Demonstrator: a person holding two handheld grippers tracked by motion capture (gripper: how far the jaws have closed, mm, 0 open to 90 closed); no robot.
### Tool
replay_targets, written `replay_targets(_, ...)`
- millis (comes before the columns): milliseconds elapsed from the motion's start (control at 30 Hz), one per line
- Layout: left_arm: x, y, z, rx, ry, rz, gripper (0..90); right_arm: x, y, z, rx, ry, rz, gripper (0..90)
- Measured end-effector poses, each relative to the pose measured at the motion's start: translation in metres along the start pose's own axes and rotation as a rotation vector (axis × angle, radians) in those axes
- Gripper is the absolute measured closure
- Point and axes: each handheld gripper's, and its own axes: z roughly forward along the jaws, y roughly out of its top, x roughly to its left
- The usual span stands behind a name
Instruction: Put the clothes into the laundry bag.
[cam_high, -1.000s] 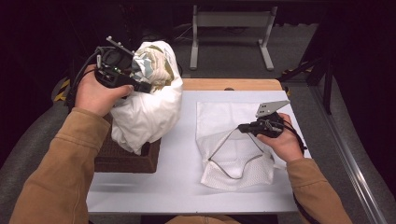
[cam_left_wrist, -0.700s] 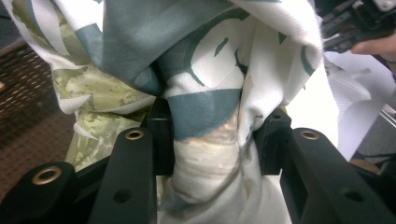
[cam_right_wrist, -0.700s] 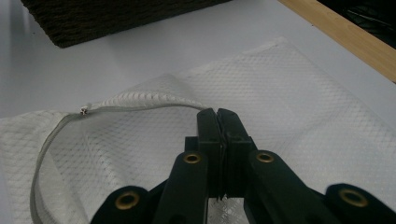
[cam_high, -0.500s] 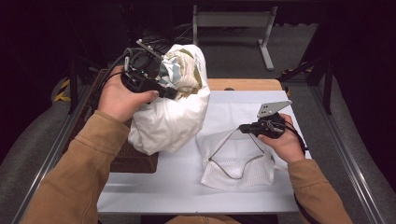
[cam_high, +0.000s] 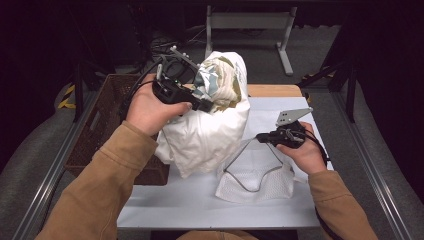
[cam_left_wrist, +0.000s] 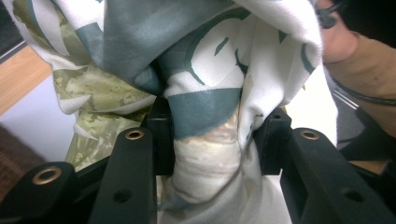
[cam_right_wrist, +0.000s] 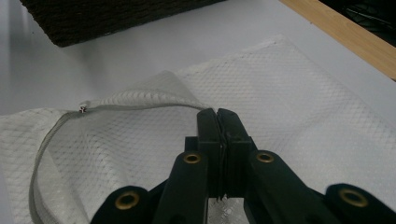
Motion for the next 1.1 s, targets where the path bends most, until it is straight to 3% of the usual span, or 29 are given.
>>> replay_targets(200, -0.005, 0.004, 0.008, 0.009, -0.032, 0.016, 59.6, 0.0, -0.001, 0.0, 0.002, 0.001, 0.001, 88.8)
replay_targets(433, -0.007, 0.002, 0.014, 0.028, -0.031, 0.024, 59.6, -0.001, -0.001, -0.001, 0.0, -0.001, 0.003, 88.9)
replay_targets(867, -0.01, -0.023, 0.021, 0.072, -0.084, 0.03, 59.6, -0.002, -0.003, 0.003, 0.005, -0.002, 0.01, 88.9)
replay_targets(1100, -0.012, -0.036, 0.023, 0.089, -0.113, 0.054, 59.6, -0.003, -0.003, 0.007, 0.009, -0.003, 0.016, 89.0)
